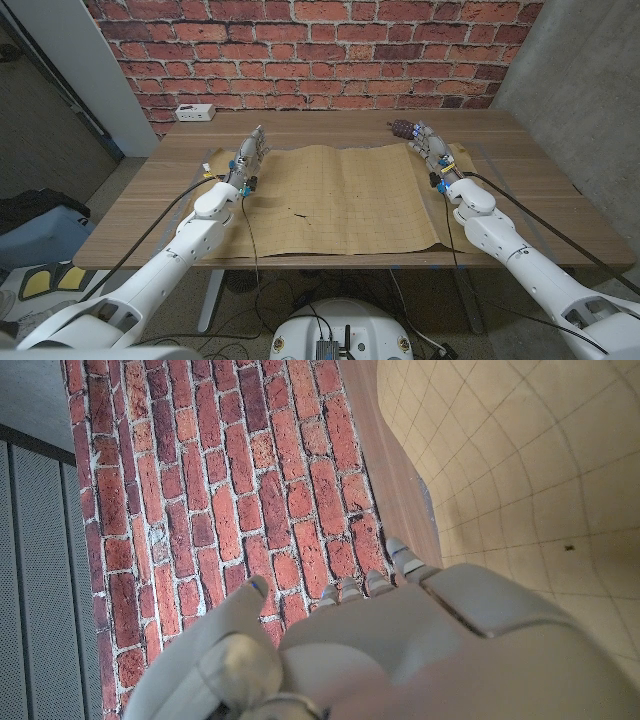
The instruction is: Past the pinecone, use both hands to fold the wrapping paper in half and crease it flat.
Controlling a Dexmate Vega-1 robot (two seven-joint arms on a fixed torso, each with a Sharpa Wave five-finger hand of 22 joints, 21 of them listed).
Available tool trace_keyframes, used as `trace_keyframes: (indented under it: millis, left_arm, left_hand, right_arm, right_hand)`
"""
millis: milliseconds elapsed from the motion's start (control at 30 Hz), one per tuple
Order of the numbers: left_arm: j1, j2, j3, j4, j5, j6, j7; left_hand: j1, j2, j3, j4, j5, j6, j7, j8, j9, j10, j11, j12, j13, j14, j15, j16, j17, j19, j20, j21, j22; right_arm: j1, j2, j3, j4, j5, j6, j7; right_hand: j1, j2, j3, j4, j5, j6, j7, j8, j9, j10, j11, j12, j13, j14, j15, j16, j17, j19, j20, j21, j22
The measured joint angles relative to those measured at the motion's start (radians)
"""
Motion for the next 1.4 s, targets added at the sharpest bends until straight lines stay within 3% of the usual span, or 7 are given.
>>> trace_keyframes:
  millis: [100,167,233,400,700,933,1400]
  left_arm:
    - [-0.001,0.003,0.003,0.000,0.005,0.003,0.002]
    - [-0.002,0.007,0.005,0.000,0.009,0.005,0.003]
    - [-0.003,0.010,0.007,-0.002,0.020,0.012,0.010]
    - [-0.006,0.028,0.017,-0.015,0.038,0.025,0.018]
    - [-0.015,0.070,0.042,-0.052,0.112,0.080,0.048]
    - [-0.021,0.104,0.063,-0.087,0.160,0.121,0.069]
    - [-0.033,0.162,0.104,-0.154,0.255,0.216,0.096]
  left_hand:
    - [0.000,0.000,0.000,0.000,0.000,0.000,0.000,0.000,0.001,0.000,0.000,0.000,0.000,0.000,0.000,0.000,0.000,-0.003,0.003,0.000,0.000]
    - [0.000,0.000,0.000,0.000,0.000,0.000,0.000,0.000,0.001,0.000,0.000,0.000,0.000,0.000,0.000,0.007,0.000,-0.003,0.004,0.000,0.000]
    - [0.000,0.000,0.000,0.000,0.000,-0.005,-0.005,0.000,0.001,-0.004,0.005,0.007,0.000,-0.002,0.002,0.008,0.000,0.003,0.024,0.000,0.000]
    - [0.000,0.000,-0.004,-0.004,0.000,-0.004,-0.013,0.011,0.001,0.003,0.028,0.015,0.000,0.022,0.036,0.019,0.000,0.020,0.041,-0.005,0.000]
    - [-0.004,-0.004,-0.008,-0.008,0.000,0.033,-0.026,0.018,0.001,0.021,0.046,0.018,0.000,0.036,0.039,0.019,0.000,0.026,0.046,-0.011,0.000]
    - [-0.010,-0.009,-0.013,-0.013,0.000,0.086,-0.013,0.022,0.001,0.058,0.072,0.026,0.000,0.072,0.068,0.019,0.000,0.046,0.066,-0.012,0.000]
    - [-0.018,-0.009,-0.017,-0.017,0.000,0.170,0.016,0.036,0.005,0.124,0.091,0.042,0.000,0.119,0.074,0.019,0.000,0.067,0.076,-0.020,0.005]
  right_arm:
    - [0.003,0.000,-0.001,0.003,-0.003,-0.002,-0.004]
    - [0.003,0.000,-0.001,0.004,-0.006,-0.004,-0.007]
    - [0.005,0.000,-0.002,0.004,-0.009,-0.007,-0.011]
    - [0.006,-0.007,-0.004,0.001,-0.029,-0.019,-0.038]
    - [0.005,-0.031,-0.009,-0.031,-0.083,-0.068,-0.107]
    - [0.000,-0.079,-0.015,-0.084,-0.139,-0.115,-0.165]
    - [-0.003,-0.146,-0.017,-0.168,-0.229,-0.229,-0.251]
  right_hand:
    - [0.005,0.005,0.006,-0.006,0.000,0.000,0.000,0.004,0.001,0.005,0.005,0.000,0.000,0.002,0.016,0.000,-0.002,0.008,0.008,0.000,0.000]
    - [0.006,0.004,0.010,-0.010,0.000,0.004,-0.004,0.004,0.001,0.005,0.005,0.000,0.000,0.007,0.029,0.003,-0.002,0.009,0.028,0.000,0.000]
    - [0.014,0.006,0.011,-0.020,0.000,0.016,-0.006,0.007,0.001,0.010,0.010,0.000,0.005,0.012,0.042,0.008,-0.002,0.010,0.048,-0.005,0.000]
    - [0.024,0.008,0.019,-0.036,0.000,0.032,-0.022,0.011,0.000,0.024,0.010,0.007,0.005,0.019,0.055,0.008,-0.002,0.018,0.073,-0.009,0.000]
    - [0.043,0.017,0.033,-0.052,0.000,0.050,-0.022,0.015,0.000,0.035,0.010,0.007,0.005,0.030,0.055,0.009,-0.002,0.019,0.074,-0.009,0.000]
    - [0.062,0.022,0.041,-0.077,0.000,0.088,-0.016,0.022,0.000,0.062,0.016,0.011,0.005,0.050,0.050,0.015,-0.003,0.043,0.050,-0.009,0.005]
    - [0.072,0.033,0.050,-0.094,0.000,0.102,-0.013,0.022,0.000,0.071,0.014,0.019,0.004,0.057,0.042,0.015,-0.003,0.048,0.055,-0.020,0.005]
